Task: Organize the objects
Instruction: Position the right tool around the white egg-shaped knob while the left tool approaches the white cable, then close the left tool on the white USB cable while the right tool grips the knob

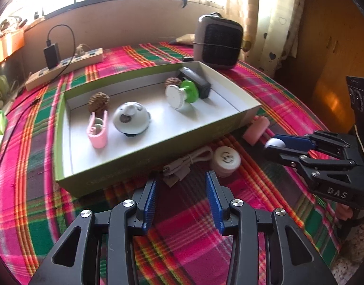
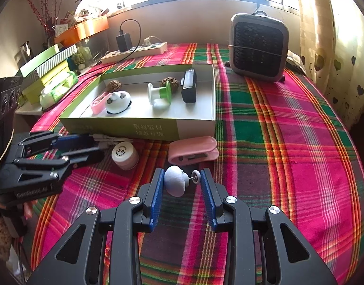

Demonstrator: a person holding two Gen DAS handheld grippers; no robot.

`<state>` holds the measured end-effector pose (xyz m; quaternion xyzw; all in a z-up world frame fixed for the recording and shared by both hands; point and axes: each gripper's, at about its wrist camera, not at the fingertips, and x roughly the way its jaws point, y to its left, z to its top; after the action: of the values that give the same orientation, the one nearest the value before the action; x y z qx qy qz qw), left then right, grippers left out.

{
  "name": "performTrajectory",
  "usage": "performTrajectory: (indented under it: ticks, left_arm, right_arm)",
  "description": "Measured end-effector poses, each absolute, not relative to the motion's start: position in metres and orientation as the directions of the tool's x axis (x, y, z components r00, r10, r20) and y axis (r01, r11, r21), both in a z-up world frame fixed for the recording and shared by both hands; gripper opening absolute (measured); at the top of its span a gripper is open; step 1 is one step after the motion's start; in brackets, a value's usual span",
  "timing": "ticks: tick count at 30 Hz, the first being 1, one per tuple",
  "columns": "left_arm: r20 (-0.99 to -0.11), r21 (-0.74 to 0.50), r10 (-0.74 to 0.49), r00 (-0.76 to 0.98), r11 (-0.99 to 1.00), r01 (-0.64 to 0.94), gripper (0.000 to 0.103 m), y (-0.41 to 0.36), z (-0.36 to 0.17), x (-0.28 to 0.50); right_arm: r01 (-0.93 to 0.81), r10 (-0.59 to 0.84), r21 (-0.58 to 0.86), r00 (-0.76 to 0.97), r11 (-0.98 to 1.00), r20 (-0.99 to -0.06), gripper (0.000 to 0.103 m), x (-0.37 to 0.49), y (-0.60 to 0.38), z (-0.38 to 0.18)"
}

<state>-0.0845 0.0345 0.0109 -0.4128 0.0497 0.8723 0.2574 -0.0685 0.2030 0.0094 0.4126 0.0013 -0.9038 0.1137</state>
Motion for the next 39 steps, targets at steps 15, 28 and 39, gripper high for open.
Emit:
performTrajectory:
  ticks: [15,28,39]
  left_arm:
    - [-0.735,-0.127,0.458,-0.500,-0.817,-0.562,0.038,0.058,0.016,-0.060]
    - [-0.754,-0.063,0.385,-0.533,-0.849,-0.524,0.038,0.063,0.013,-0.081]
    - [-0.767,-0.030,0.363,-0.530,-0.844,-0.535,0.038,0.082,0.010,-0.089]
  right_arm:
    - [0.195,-0.204,0.100,-0.639,-0.976,-0.742,0.033,-0.066,0.211,0.010]
    - [0.187,-0.201,0.103,-0.641,-0.977,-0.741,0.033,-0.064,0.216,0.011]
    - [0.186,-0.205,0.110,-0.637,-0.976,-0.743,0.033,-0.065,0.218,0.010]
